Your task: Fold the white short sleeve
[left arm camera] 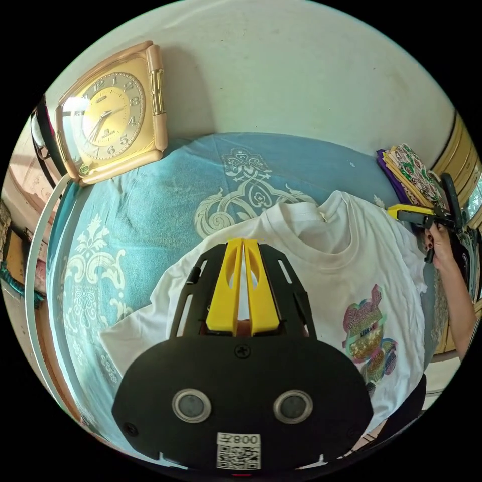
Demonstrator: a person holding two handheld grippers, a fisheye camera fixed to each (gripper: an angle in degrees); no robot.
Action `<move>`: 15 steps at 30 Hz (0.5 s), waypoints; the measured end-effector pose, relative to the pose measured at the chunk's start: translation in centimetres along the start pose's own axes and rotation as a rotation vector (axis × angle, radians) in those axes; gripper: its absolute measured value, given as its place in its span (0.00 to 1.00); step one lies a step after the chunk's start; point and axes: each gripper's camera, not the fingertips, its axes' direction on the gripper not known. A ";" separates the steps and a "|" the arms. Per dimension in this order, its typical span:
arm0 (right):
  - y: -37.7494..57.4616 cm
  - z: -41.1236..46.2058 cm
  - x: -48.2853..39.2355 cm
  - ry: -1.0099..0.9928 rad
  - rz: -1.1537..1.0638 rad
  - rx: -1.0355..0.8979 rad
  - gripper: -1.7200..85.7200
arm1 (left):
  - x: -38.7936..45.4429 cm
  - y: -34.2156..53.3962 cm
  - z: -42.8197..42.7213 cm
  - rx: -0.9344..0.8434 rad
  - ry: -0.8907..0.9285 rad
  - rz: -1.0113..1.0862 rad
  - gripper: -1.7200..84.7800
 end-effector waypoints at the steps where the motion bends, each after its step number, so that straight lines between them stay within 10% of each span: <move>1: 0.3 0.5 0.5 0.011 0.000 -0.023 0.11 | -0.1 0.1 0.6 -0.033 0.010 -0.010 0.02; 15: 3.6 0.7 1.6 0.003 0.048 -0.046 0.03 | 0.3 2.3 -1.6 -0.016 -0.027 -0.016 0.02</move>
